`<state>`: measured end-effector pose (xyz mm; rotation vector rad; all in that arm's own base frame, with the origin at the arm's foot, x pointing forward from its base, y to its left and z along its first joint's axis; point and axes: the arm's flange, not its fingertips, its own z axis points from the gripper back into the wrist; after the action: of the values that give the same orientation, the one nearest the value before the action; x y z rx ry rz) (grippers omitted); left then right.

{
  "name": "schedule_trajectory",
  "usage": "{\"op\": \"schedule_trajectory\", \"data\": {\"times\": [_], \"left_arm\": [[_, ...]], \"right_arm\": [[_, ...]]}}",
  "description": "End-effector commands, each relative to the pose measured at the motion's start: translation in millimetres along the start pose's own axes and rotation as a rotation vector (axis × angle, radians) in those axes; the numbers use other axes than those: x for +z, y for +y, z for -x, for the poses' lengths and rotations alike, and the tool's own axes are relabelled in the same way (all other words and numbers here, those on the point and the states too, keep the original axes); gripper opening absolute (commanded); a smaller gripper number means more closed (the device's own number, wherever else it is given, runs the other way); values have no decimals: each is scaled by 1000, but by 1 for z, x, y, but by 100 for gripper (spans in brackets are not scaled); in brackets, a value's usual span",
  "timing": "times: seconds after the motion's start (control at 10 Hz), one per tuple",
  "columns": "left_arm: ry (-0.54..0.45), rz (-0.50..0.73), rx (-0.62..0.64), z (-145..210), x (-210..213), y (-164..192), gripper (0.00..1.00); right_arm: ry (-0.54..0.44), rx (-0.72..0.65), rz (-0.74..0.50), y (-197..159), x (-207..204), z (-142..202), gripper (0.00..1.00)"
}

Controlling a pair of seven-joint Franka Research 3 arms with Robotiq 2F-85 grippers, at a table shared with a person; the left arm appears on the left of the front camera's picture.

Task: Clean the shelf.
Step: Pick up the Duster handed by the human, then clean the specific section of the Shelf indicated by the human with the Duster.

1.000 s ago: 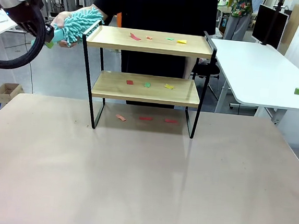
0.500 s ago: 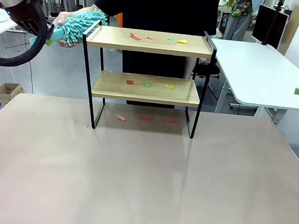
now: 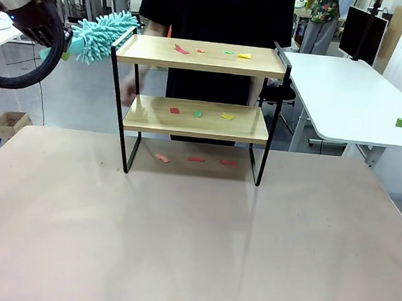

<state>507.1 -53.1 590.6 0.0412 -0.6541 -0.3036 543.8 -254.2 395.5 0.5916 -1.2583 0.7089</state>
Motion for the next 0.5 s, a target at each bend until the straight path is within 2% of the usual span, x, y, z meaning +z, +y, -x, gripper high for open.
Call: {"op": "schedule_trajectory", "data": {"times": [0.0, 0.4], "left_arm": [[1, -1, -13, 0, 1, 1, 0], [1, -1, -13, 0, 1, 1, 0]], "right_arm": [[2, 4, -3, 1, -1, -2, 100], [2, 4, -3, 1, -1, -2, 100]]}}
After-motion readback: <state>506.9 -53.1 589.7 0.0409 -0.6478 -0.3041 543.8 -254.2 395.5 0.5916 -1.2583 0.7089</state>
